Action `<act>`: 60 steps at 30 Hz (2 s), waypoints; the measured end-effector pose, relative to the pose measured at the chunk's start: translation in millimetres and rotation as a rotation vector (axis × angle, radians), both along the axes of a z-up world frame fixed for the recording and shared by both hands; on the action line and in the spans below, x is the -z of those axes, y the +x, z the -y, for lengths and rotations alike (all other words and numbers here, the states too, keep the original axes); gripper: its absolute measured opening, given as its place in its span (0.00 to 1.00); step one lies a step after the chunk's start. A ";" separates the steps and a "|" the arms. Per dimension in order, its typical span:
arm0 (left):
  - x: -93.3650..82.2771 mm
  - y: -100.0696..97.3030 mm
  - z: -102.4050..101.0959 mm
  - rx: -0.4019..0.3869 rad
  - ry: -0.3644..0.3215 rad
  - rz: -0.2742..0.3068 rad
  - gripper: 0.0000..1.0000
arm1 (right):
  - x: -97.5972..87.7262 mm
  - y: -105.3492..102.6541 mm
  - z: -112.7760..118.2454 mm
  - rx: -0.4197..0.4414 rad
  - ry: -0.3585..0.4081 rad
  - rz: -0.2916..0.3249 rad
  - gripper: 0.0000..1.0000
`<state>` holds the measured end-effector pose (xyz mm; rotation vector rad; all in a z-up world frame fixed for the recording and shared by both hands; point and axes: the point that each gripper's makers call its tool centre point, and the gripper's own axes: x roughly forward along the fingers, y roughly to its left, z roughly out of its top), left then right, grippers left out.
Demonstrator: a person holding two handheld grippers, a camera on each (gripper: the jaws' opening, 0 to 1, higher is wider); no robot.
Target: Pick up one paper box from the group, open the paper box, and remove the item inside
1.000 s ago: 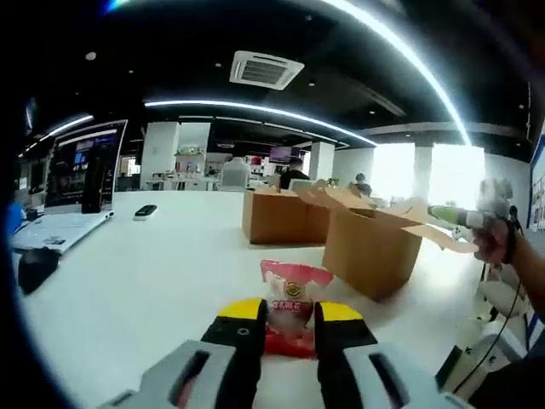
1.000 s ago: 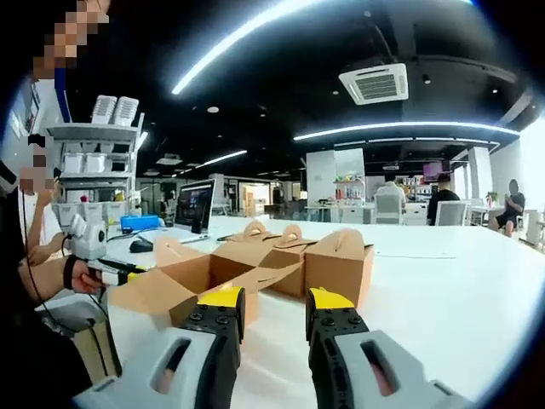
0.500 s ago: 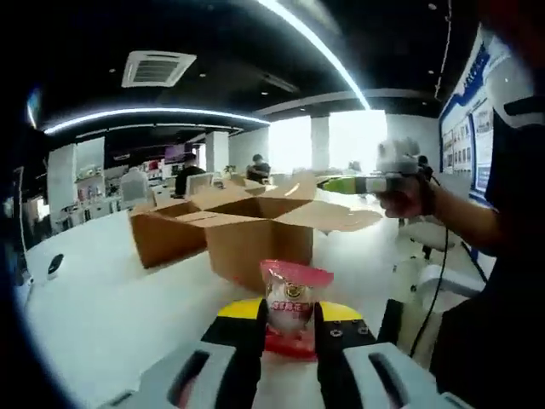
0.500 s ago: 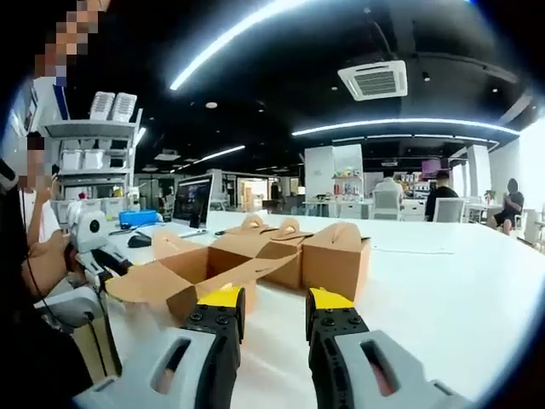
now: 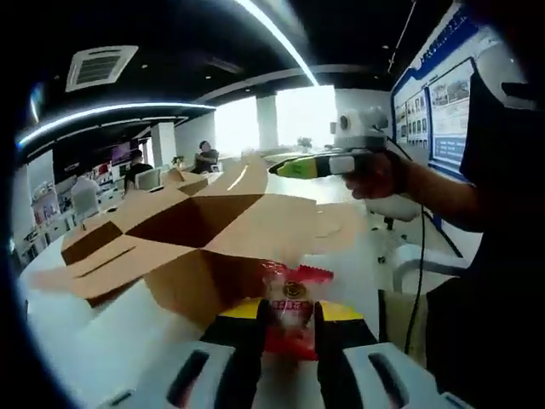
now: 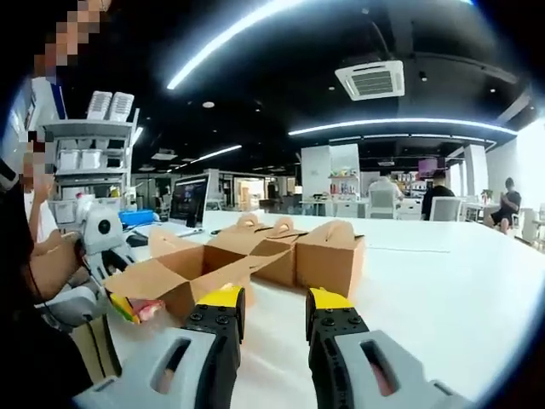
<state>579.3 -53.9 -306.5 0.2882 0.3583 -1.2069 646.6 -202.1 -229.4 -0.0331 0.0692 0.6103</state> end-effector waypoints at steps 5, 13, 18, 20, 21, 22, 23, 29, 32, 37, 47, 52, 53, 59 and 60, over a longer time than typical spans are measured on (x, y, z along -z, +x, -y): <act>-1.1 2.6 1.9 0.016 -0.043 -0.038 0.32 | 3.1 0.1 3.0 0.006 0.002 -0.007 0.29; -14.8 -3.1 -5.1 0.007 -0.123 -0.077 0.36 | 6.3 2.3 5.4 0.010 0.007 -0.015 0.29; -17.9 -5.5 -19.2 -0.032 -0.158 -0.077 0.36 | 6.2 2.9 2.2 0.003 0.006 -0.016 0.29; -21.7 -7.2 -25.6 -0.049 -0.188 -0.070 0.36 | 5.8 3.0 1.5 0.002 0.005 -0.015 0.29; -26.1 -8.0 -29.5 -0.057 -0.216 -0.060 0.36 | 5.5 3.0 1.4 0.002 0.003 -0.015 0.29; -31.9 -6.7 -35.6 -0.074 -0.250 -0.038 0.36 | 4.9 2.9 1.6 0.002 0.003 -0.014 0.29; -37.2 -4.8 -43.9 -0.099 -0.284 -0.025 0.35 | 4.4 2.6 1.8 0.002 0.002 -0.014 0.29; -62.6 15.0 -99.9 -0.294 -0.389 0.081 0.35 | -5.6 0.4 5.5 -0.004 0.018 0.005 0.29; -79.1 16.6 -112.1 -0.348 -0.444 0.131 0.35 | -12.9 0.2 9.0 -0.004 0.032 0.020 0.29; -88.9 18.7 -120.2 -0.421 -0.433 0.200 0.34 | -28.4 -3.0 12.7 -0.010 0.078 0.053 0.29; -107.5 41.7 -152.2 -0.632 -0.519 0.251 0.33 | -27.6 -4.0 9.2 -0.044 0.092 0.061 0.29; -108.3 48.1 -162.1 -0.695 -0.576 0.221 0.33 | -34.0 -2.2 4.0 -0.051 0.096 0.076 0.29; -107.7 48.9 -163.4 -0.706 -0.577 0.219 0.33 | -34.6 -2.4 2.2 -0.056 0.092 0.081 0.29; -97.4 54.5 -166.0 -0.736 -0.569 0.188 0.33 | -18.3 0.5 2.6 -0.049 0.083 0.044 0.29; -96.2 54.9 -167.0 -0.744 -0.566 0.183 0.33 | -15.6 1.8 4.6 -0.039 0.084 0.037 0.29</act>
